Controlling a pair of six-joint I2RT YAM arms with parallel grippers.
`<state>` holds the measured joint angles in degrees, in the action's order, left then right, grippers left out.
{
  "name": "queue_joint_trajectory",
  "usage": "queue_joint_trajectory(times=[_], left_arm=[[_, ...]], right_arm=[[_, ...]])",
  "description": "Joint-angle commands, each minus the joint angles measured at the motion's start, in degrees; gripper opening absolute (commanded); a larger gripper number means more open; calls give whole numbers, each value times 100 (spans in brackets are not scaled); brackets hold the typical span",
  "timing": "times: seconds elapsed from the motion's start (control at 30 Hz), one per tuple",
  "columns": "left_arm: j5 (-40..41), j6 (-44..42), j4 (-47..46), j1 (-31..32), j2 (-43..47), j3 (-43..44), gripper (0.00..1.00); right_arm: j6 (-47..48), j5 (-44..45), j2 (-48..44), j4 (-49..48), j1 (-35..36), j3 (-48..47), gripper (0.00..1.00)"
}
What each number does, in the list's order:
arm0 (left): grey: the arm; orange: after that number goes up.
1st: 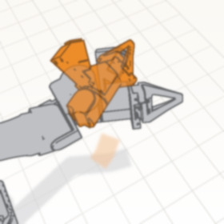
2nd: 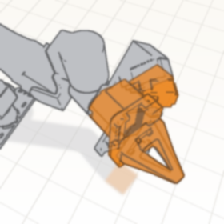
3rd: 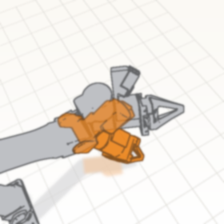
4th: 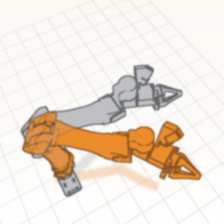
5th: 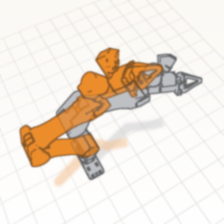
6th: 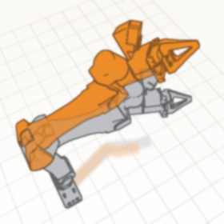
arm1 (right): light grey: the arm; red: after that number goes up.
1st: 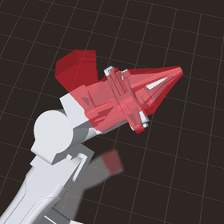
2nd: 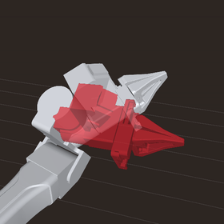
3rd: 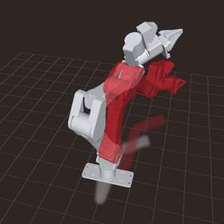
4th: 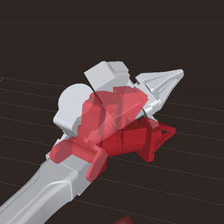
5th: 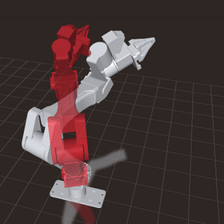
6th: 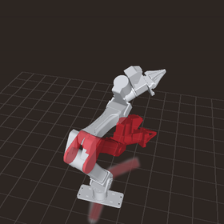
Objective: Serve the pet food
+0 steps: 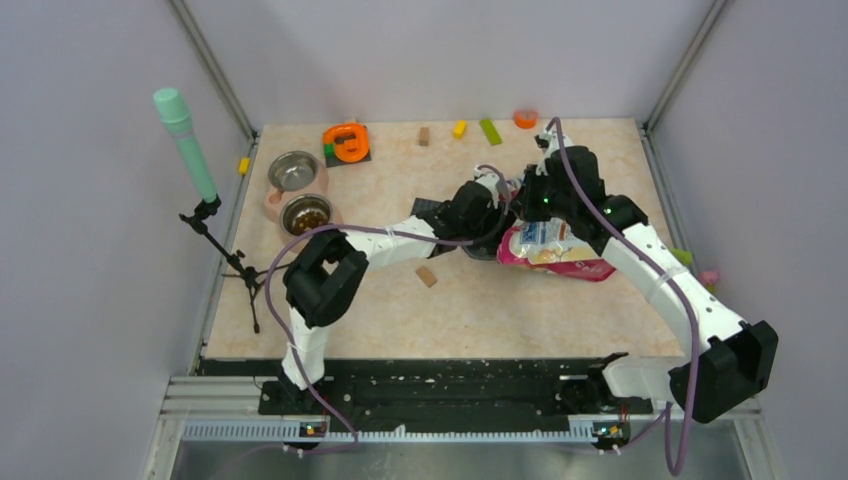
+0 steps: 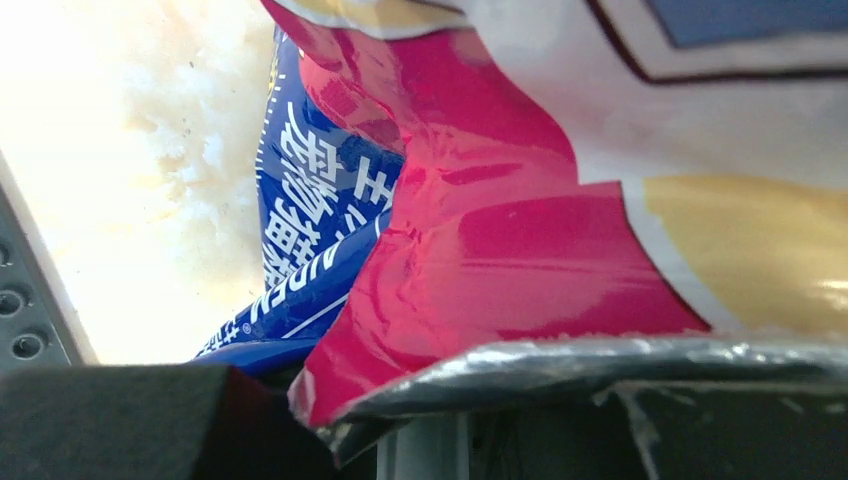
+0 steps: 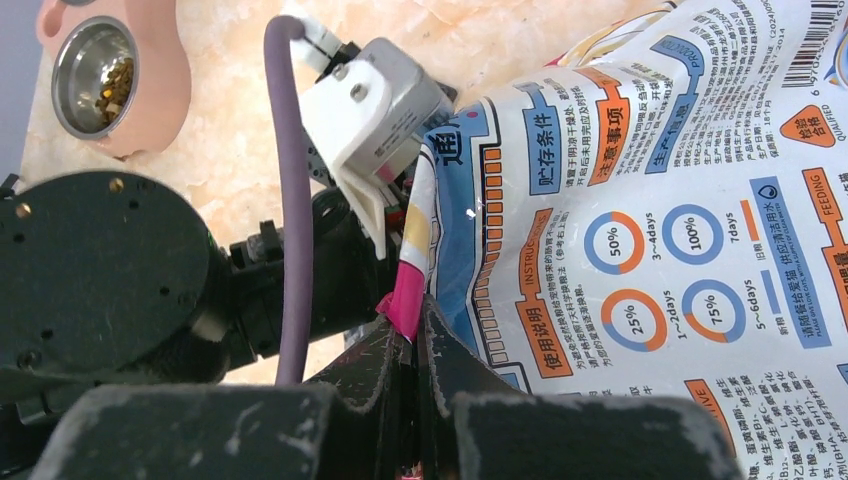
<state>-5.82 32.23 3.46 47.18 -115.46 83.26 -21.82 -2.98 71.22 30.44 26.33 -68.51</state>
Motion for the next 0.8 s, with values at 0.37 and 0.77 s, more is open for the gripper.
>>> queue_joint_trajectory(times=[0.37, 0.77], left_arm=[[-12, -1321, -1798, -9, 1077, -1598, 0], [-557, -2340, -1785, -14, 2153, -2730, 0]], right_arm=[[-439, -1518, -404, -557, -131, -309, 0], [-503, -1655, -401, -389, -363, -323, 0]])
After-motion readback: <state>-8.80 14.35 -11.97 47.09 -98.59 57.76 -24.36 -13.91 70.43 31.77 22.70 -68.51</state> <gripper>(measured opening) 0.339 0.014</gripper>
